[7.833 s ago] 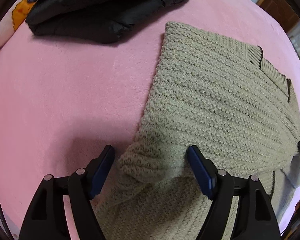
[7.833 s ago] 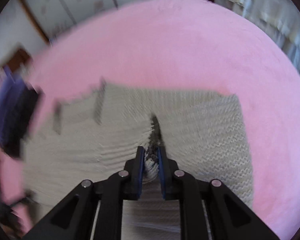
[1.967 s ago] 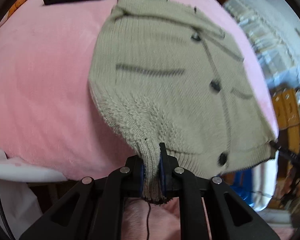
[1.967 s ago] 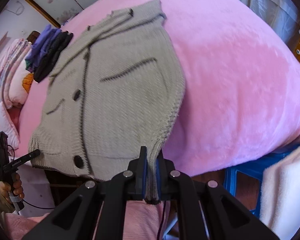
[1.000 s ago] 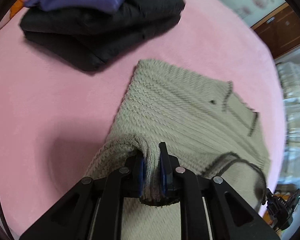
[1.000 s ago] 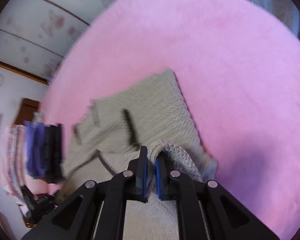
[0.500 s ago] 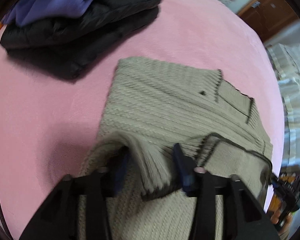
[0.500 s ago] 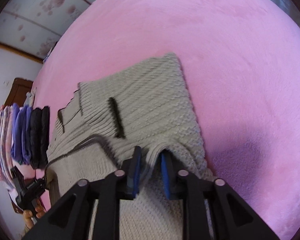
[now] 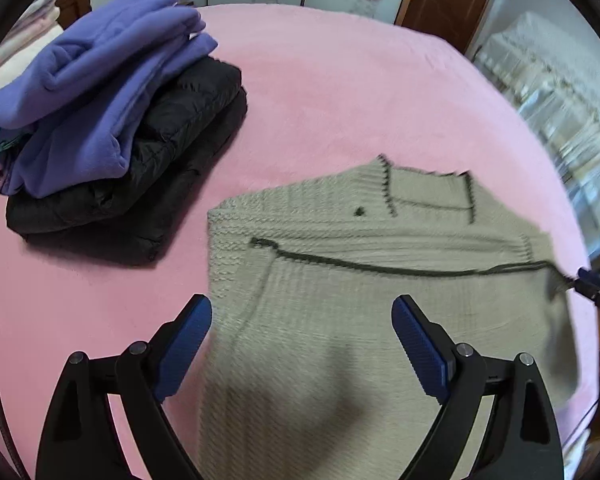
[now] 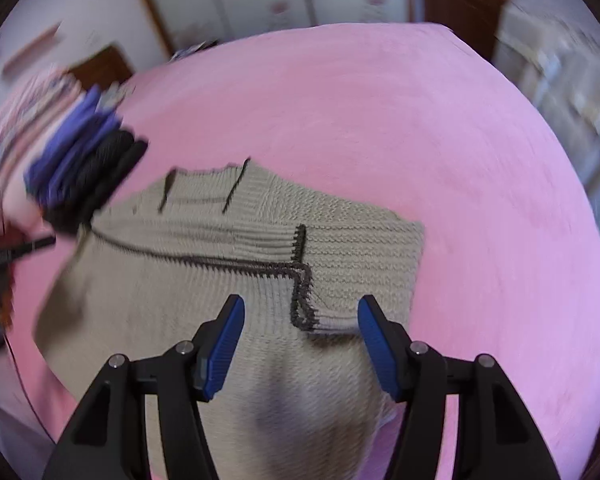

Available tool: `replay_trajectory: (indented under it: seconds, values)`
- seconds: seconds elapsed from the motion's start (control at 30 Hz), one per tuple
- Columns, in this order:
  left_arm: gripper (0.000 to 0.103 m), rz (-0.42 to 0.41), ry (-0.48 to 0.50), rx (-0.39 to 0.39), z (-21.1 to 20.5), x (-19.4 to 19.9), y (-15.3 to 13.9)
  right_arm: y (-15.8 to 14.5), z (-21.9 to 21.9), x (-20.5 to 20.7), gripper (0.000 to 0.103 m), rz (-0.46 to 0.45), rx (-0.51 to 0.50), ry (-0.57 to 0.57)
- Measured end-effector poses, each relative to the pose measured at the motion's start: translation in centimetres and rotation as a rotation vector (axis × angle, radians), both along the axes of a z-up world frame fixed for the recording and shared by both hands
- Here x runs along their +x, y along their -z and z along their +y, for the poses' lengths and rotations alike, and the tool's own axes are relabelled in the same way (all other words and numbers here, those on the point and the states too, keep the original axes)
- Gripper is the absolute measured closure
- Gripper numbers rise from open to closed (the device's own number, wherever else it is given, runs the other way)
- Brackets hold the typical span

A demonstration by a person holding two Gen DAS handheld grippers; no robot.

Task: Fold large clothes
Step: 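Lift the hem with both tools, fold it toward the collar, open, then move both tools to the folded hem edge and grasp it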

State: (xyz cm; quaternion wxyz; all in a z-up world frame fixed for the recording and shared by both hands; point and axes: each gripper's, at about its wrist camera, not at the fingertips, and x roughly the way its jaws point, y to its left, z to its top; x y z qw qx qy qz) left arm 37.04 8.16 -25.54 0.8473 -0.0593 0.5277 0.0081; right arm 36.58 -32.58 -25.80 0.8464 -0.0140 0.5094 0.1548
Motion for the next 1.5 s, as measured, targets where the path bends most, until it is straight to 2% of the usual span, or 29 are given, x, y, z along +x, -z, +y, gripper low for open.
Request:
replay_trajectory:
  seconds: [0.13, 0.23, 0.37, 0.57, 0.77, 0.97, 1.1, 1.17, 1.27, 1.5]
  values:
    - [0.012, 0.02, -0.014, 0.012, 1.4, 1.2, 2.1, 2.4, 0.1, 1.0, 0.044, 0.036, -0.061, -0.08]
    - [0.012, 0.042, -0.015, 0.011, 1.9, 2.4, 3.5, 3.9, -0.1, 1.7, 0.044, 0.065, -0.11, -0.086]
    - [0.016, 0.067, 0.014, 0.026, 1.5, 3.6, 4.6, 4.5, -1.3, 2.6, 0.044, 0.114, -0.041, -0.044]
    - [0.028, 0.116, 0.071, 0.033, 0.5, 4.4, 6.3, 5.2, -1.8, 3.0, 0.044, 0.154, -0.02, 0.001]
    - [0.032, 0.111, 0.083, 0.043, 0.2, 4.3, 6.3, 6.0, -1.1, 3.5, 0.044, 0.189, -0.045, 0.056]
    - [0.037, 0.108, 0.09, 0.042, 0.1, 4.3, 6.1, 6.3, 0.1, 3.4, 0.047, 0.156, -0.108, 0.091]
    - [0.037, 0.106, 0.093, 0.039, 0.0, 4.3, 6.1, 6.3, -1.5, 3.5, 0.046, 0.175, 0.007, 0.169]
    - [0.037, 0.105, 0.094, 0.035, 0.1, 4.4, 6.2, 6.5, -2.3, 3.7, 0.052, 0.202, 0.046, 0.188]
    - [0.037, 0.105, 0.09, 0.036, 0.0, 4.4, 6.3, 6.5, -2.7, 4.0, 0.065, 0.221, 0.028, 0.173]
    - [0.037, 0.104, 0.082, 0.032, 0.3, 4.3, 6.3, 6.6, -2.5, 3.8, 0.068, 0.228, 0.0, 0.152]
